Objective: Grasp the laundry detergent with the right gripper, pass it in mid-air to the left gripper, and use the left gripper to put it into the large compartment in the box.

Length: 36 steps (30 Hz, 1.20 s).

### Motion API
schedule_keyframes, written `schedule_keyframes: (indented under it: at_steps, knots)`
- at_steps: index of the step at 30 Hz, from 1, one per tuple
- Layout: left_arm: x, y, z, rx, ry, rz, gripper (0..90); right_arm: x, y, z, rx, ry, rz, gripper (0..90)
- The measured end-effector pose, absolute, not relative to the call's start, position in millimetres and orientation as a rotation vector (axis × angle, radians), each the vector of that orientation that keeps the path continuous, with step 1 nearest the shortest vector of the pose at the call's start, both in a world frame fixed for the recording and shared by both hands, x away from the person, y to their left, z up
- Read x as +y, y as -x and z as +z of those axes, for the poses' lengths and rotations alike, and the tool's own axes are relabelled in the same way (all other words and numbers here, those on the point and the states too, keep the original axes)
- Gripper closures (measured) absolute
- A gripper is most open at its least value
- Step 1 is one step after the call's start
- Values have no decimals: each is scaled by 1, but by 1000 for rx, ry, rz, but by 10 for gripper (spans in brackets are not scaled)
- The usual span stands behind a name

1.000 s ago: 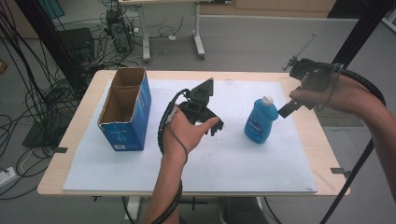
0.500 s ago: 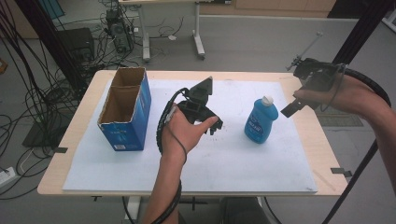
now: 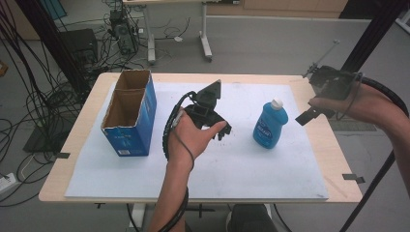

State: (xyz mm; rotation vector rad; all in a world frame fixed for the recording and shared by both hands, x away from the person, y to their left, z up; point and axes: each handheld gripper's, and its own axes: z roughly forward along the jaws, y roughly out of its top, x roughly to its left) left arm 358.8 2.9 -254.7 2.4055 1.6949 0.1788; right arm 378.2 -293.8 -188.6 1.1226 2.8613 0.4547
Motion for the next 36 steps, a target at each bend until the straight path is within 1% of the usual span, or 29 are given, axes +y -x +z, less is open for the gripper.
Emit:
schedule_keyframes:
  at_steps: [18, 36]
  knots:
    - [0, -360, -260, 1688, -2416, 168, 65, -313, -378, -240, 2821, -1189, 529, 93]
    - [5, -360, -263, 1700, -2405, 162, 65, -312, -377, -300, 2738, -1209, 727, 68]
